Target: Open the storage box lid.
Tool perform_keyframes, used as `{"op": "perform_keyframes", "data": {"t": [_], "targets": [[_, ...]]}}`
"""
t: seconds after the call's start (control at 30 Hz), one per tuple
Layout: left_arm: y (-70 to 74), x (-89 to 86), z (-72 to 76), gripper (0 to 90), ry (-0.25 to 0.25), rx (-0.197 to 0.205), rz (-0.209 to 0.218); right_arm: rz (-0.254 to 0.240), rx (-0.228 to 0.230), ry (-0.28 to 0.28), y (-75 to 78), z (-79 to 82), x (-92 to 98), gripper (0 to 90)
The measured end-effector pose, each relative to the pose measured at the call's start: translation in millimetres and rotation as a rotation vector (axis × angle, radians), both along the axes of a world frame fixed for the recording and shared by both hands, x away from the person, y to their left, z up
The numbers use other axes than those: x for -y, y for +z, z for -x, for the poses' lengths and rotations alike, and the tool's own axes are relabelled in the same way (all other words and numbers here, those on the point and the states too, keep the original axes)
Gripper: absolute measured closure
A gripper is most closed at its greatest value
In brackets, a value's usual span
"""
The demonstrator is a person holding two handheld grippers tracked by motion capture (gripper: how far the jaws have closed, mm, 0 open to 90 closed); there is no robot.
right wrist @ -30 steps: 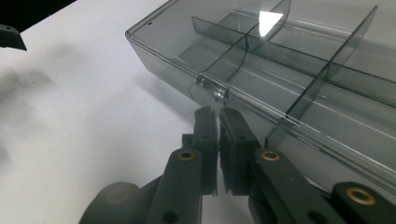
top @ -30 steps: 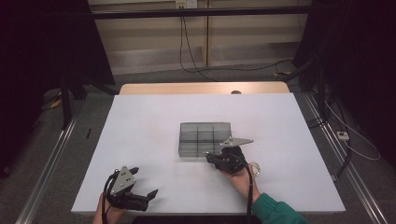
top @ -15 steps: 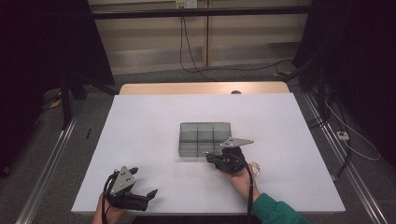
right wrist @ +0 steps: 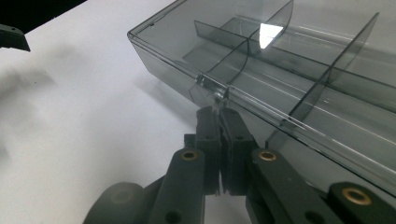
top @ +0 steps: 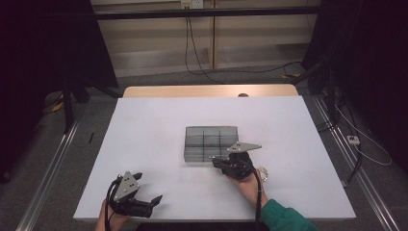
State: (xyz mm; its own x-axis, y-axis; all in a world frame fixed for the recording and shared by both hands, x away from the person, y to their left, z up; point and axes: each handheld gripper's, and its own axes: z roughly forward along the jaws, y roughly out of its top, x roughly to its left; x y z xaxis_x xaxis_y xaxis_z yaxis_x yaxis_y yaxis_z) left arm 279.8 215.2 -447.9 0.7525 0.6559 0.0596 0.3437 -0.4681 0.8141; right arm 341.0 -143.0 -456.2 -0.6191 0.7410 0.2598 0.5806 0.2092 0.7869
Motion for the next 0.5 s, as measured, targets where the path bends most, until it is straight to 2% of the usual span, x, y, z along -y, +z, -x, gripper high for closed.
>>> {"op": "perform_keyframes", "data": {"t": [0.43, 0.5], "targets": [[0.3, -0.1, 0.3, 0.6, -0.004, 0.003, 0.001, -0.008, 0.008, 0.009, -0.6, -0.3, 1.0, 87.2], [0.3, 0.2, 0.5, 0.6, -0.005, 0.002, 0.000, -0.017, 0.023, 0.012, 1.2, 0.5, 1.5, 87.2]]}}
